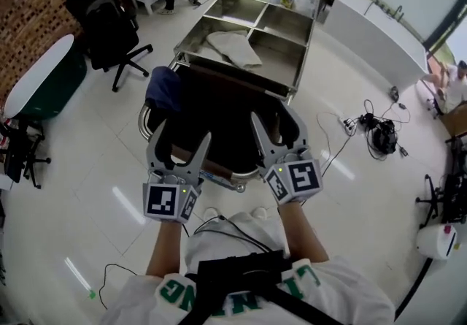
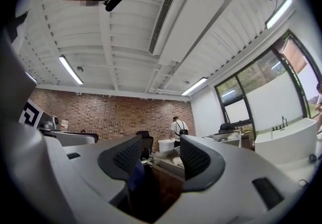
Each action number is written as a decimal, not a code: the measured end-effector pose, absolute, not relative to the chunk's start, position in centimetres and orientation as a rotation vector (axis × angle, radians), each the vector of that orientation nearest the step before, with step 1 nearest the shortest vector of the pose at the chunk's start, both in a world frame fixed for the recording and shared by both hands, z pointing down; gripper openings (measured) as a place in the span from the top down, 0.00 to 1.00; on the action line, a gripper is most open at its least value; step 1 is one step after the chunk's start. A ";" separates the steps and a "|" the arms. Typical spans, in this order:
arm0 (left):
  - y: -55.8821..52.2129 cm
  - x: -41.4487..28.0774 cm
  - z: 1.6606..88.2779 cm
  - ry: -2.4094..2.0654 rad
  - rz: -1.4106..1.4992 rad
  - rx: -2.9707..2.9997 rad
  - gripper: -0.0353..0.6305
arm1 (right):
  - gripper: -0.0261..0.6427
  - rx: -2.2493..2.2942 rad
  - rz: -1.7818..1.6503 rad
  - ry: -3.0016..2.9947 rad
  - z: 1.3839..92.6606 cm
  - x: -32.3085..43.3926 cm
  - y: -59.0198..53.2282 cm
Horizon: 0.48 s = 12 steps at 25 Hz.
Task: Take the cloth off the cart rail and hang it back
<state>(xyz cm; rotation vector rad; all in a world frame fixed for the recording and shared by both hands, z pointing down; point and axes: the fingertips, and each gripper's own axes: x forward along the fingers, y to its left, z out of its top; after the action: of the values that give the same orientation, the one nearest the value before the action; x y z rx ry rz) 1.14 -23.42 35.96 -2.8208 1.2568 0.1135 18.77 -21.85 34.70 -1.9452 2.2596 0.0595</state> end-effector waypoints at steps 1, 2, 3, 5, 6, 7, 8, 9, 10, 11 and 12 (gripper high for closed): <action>-23.1 2.1 36.0 1.231 0.115 -2.833 0.40 | 0.57 -1.972 0.054 2.252 35.0 19.5 -21.3; -22.7 3.0 35.9 1.206 0.113 -2.840 0.40 | 0.57 -1.996 0.053 2.251 35.3 20.1 -20.8; -22.4 3.8 35.9 1.185 0.112 -2.846 0.40 | 0.57 -2.018 0.056 2.252 35.5 20.6 -20.4; -22.0 5.2 35.8 1.155 0.114 -2.855 0.40 | 0.57 -2.044 0.065 2.257 35.8 21.4 -19.7; -21.8 5.6 35.8 1.146 0.116 -2.859 0.40 | 0.57 -2.045 0.069 2.260 35.9 21.7 -19.4; -21.7 6.0 35.8 1.141 0.115 -2.860 0.40 | 0.57 -2.043 0.075 2.264 35.8 21.8 -19.2; -21.5 6.3 35.9 1.138 0.110 -2.859 0.40 | 0.57 -2.040 0.087 2.269 35.7 21.9 -18.9; -21.4 6.5 35.9 1.137 0.101 -2.856 0.40 | 0.57 -2.037 0.102 2.275 35.6 22.0 -18.7; -21.3 6.7 36.0 1.137 0.091 -2.850 0.40 | 0.58 -2.031 0.114 2.281 35.4 22.0 -18.4; -21.1 6.9 36.0 1.138 0.083 -2.844 0.40 | 0.57 -2.020 0.117 2.287 35.4 22.0 -18.3; -21.1 7.0 36.0 1.139 0.080 -2.840 0.40 | 0.58 -2.006 0.113 2.294 35.3 22.0 -18.1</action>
<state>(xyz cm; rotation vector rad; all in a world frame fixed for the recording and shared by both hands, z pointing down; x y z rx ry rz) 6.95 -21.07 36.00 -2.8399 1.1394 0.0804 22.03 -18.15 35.32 -2.0059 2.2937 0.1130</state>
